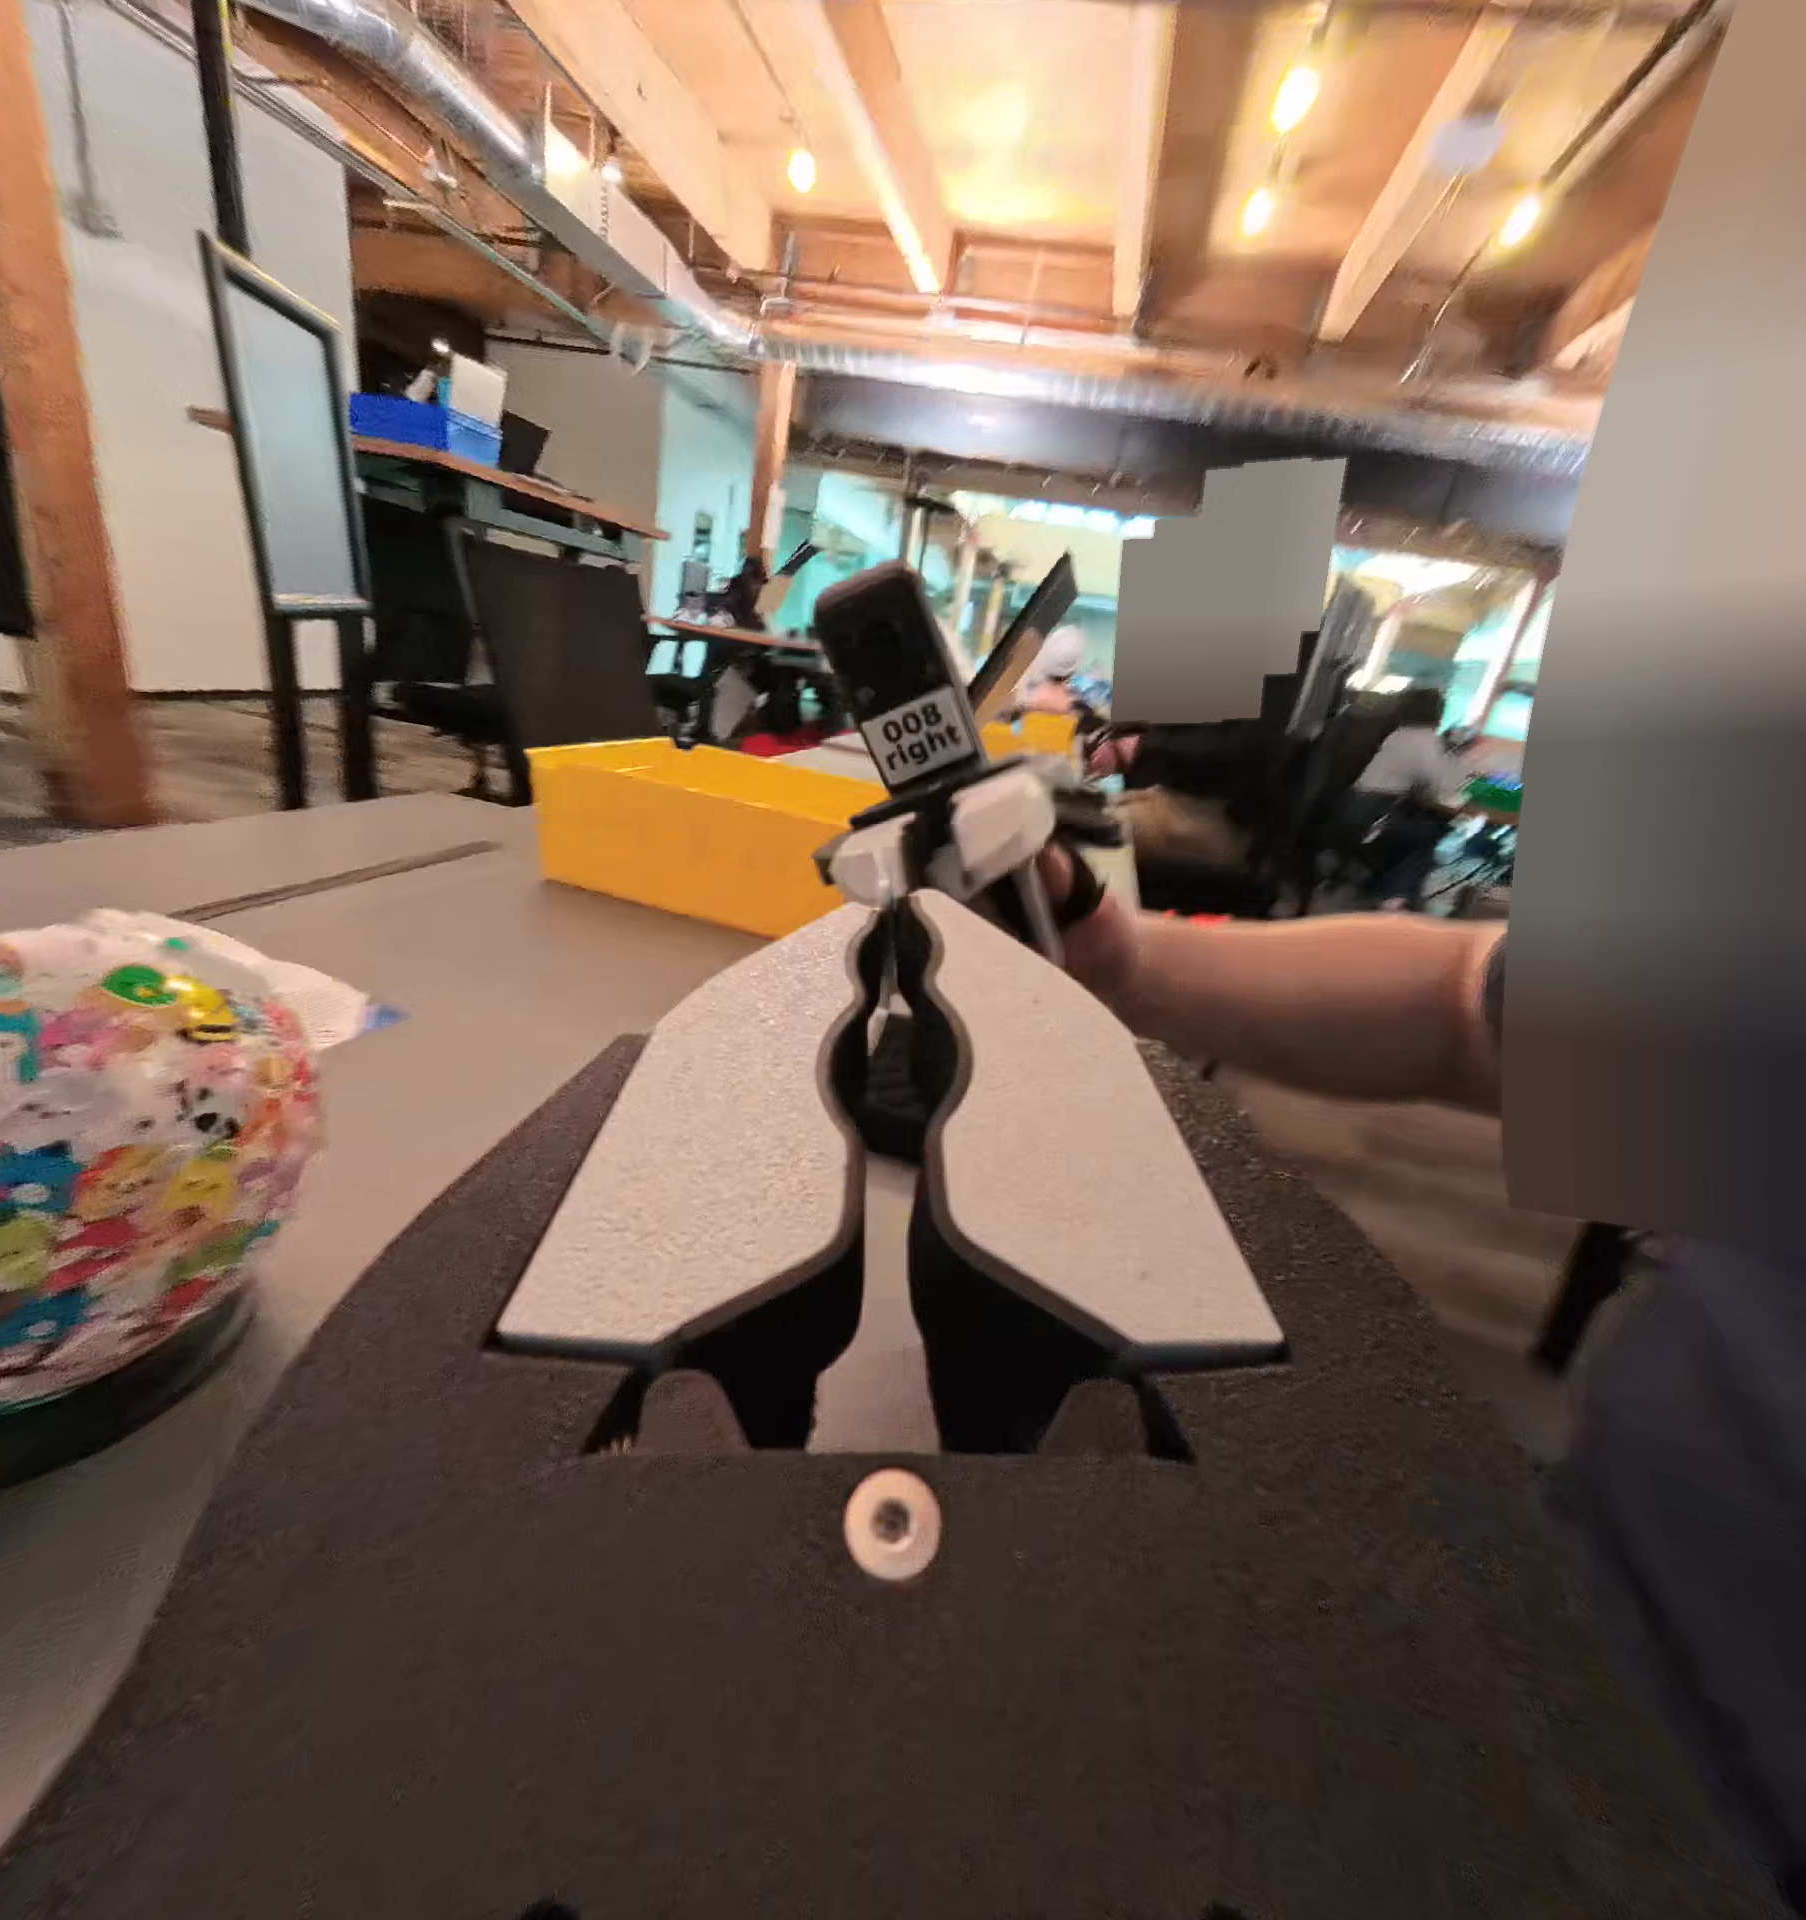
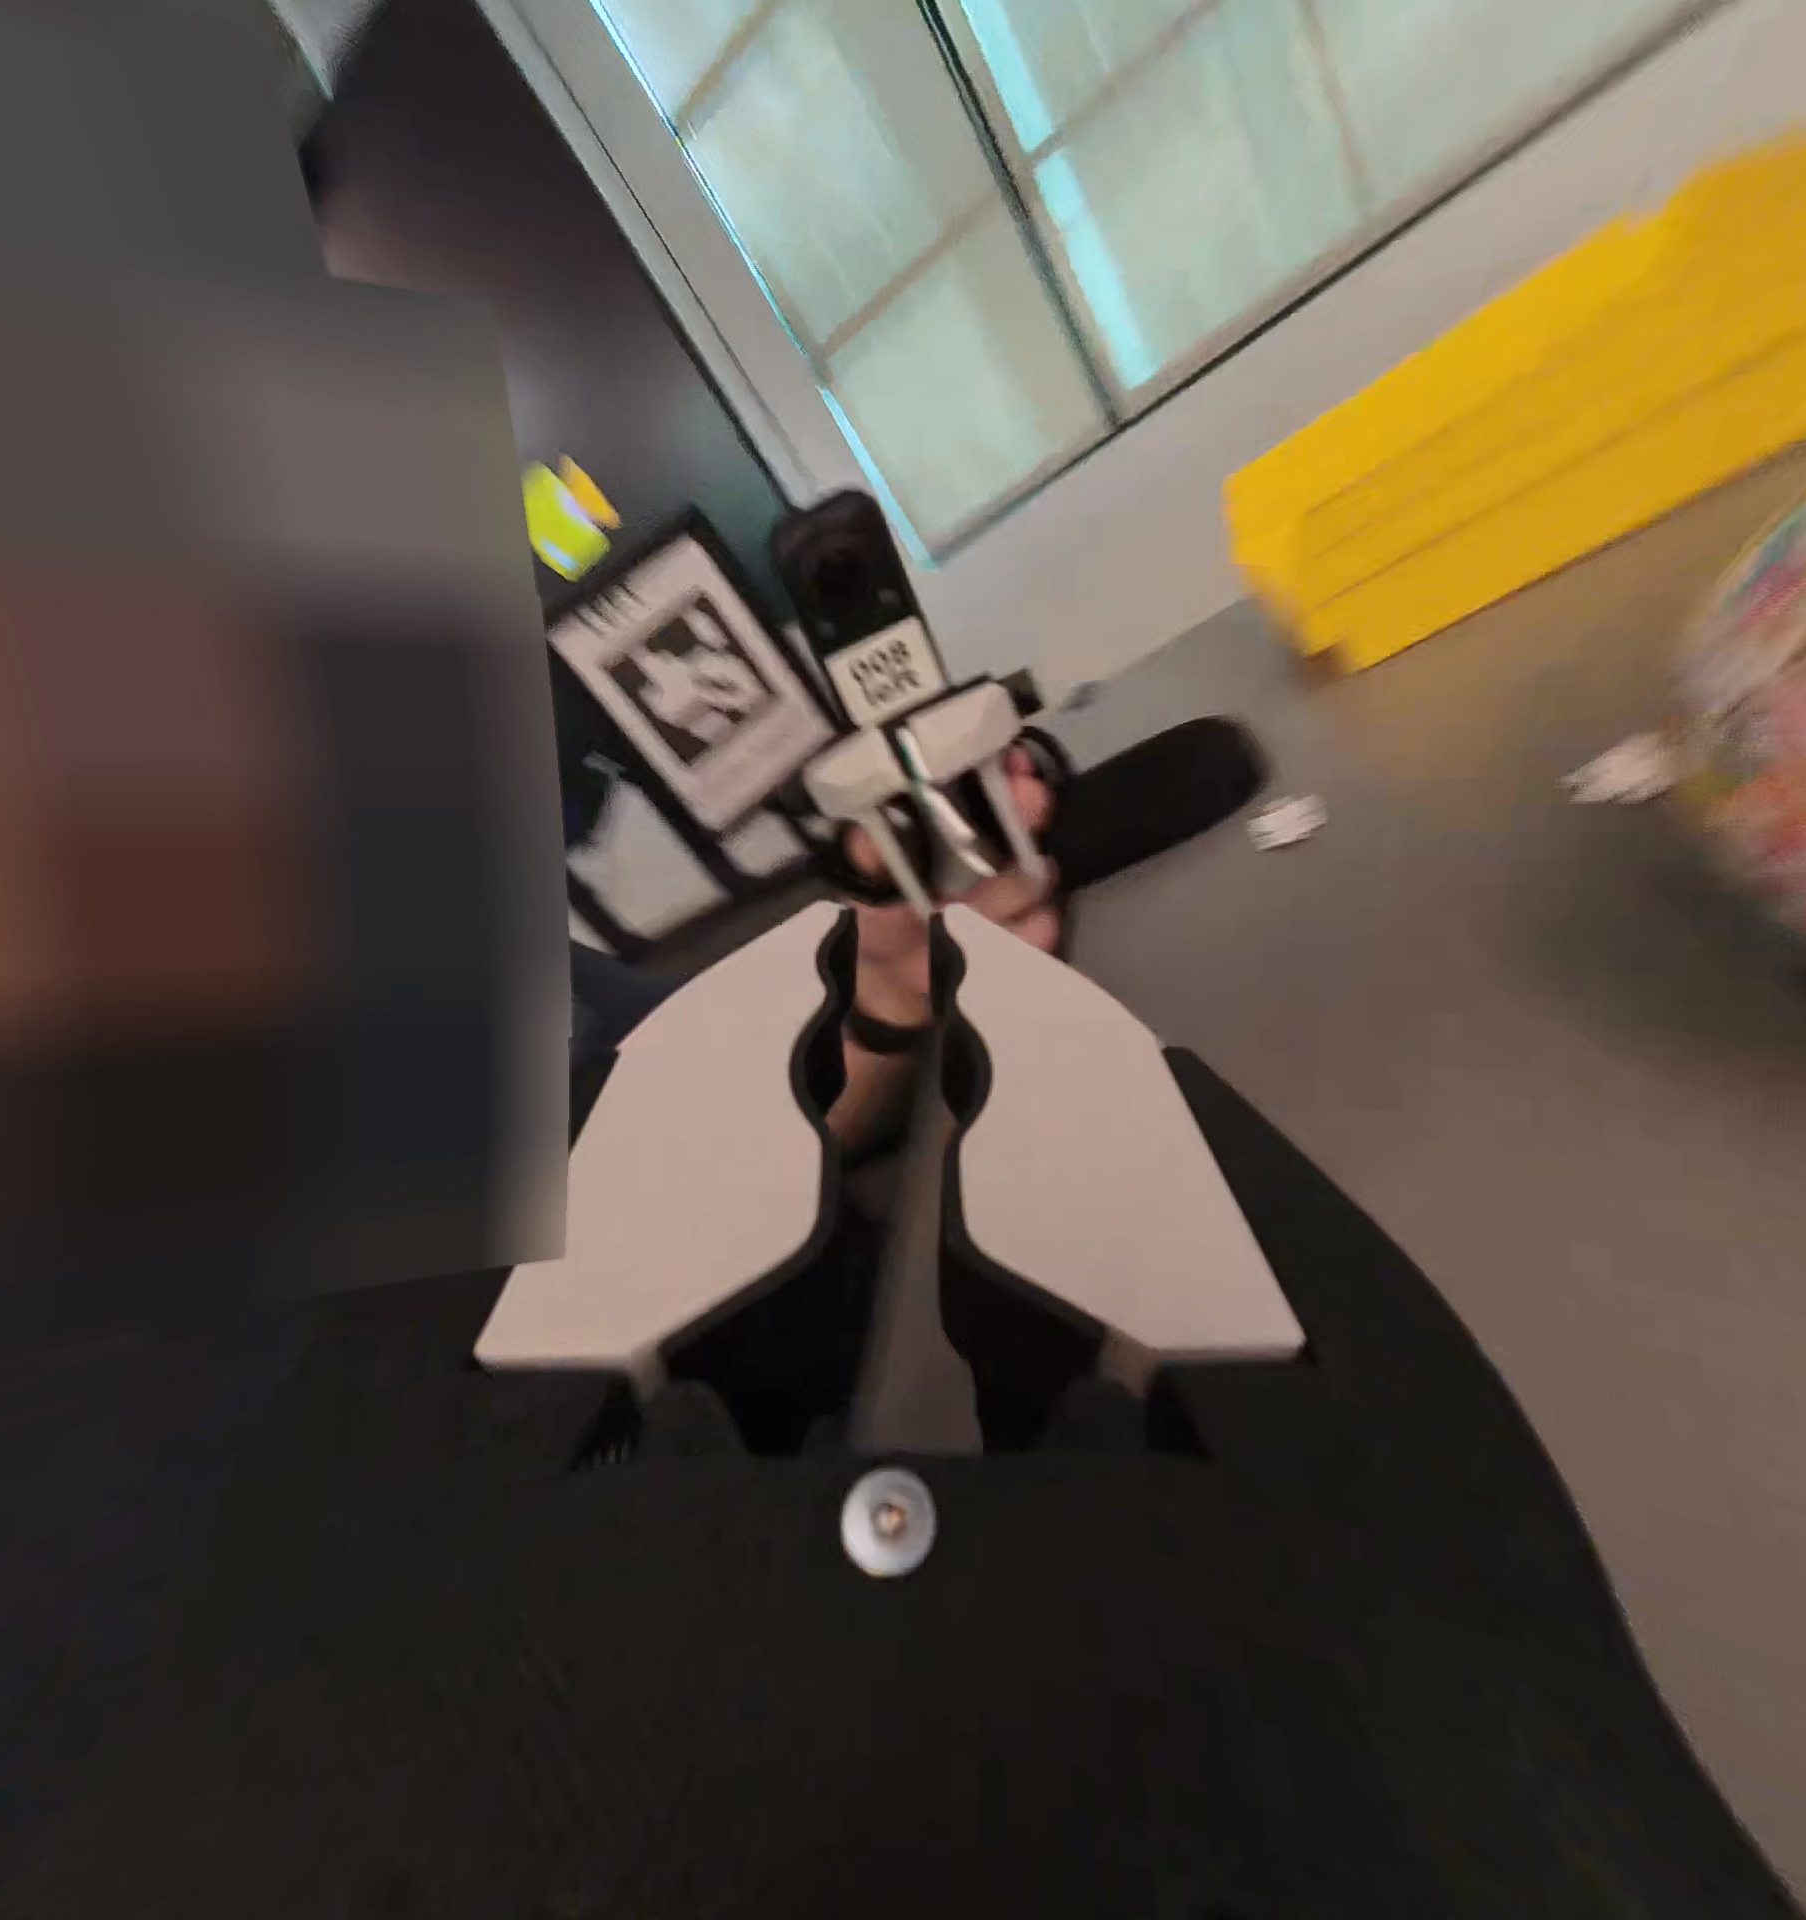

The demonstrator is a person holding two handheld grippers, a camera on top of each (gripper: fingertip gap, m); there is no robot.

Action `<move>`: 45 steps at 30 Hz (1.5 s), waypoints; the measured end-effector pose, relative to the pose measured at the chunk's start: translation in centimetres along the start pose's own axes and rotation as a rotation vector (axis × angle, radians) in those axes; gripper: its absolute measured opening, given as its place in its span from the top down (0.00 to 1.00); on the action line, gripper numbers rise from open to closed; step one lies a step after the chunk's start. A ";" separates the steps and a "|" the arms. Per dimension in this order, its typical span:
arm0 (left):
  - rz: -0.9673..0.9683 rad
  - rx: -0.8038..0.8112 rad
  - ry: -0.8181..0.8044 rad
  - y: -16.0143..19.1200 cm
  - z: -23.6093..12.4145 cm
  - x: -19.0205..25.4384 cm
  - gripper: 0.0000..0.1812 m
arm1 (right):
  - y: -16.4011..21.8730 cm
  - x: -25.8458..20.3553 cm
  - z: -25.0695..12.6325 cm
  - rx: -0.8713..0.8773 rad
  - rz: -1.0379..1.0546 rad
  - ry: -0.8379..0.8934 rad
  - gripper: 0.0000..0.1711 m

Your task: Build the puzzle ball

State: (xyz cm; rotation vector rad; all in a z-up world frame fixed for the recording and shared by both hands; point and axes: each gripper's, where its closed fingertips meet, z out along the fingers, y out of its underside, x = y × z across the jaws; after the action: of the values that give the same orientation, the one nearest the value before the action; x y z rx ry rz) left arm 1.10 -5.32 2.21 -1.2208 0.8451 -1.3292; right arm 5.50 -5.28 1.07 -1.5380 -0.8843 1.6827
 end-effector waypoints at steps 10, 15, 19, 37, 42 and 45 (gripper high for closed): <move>-0.060 0.011 0.040 -1.0 3.0 0.5 0.99 | -1.1 0.1 1.9 -0.033 -0.265 -0.100 0.94; -0.058 -0.005 0.031 -0.7 3.7 0.2 0.98 | -1.1 -0.3 1.0 -0.023 -0.216 -0.201 0.99; 0.036 -0.004 -0.214 -1.3 1.0 -3.7 0.83 | -3.4 0.2 -1.0 0.047 -0.276 -0.187 0.99; 0.087 -0.424 -0.787 7.7 0.2 -14.9 0.52 | -7.4 27.6 -3.3 -0.244 -0.341 0.460 0.99; 0.106 -0.468 -0.786 8.5 -0.5 -15.7 0.50 | -6.6 28.1 -2.9 -0.275 -0.356 0.461 0.99; 0.072 -0.478 -0.661 8.2 -0.8 -15.3 0.47 | -6.2 28.3 -3.5 -0.287 -0.370 0.510 0.99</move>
State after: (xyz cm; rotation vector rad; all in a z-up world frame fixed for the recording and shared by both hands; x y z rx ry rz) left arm 0.51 8.13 -8.73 -1.8410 0.7213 -0.5928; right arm 7.34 22.01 -8.99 -1.7489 -1.0748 0.8712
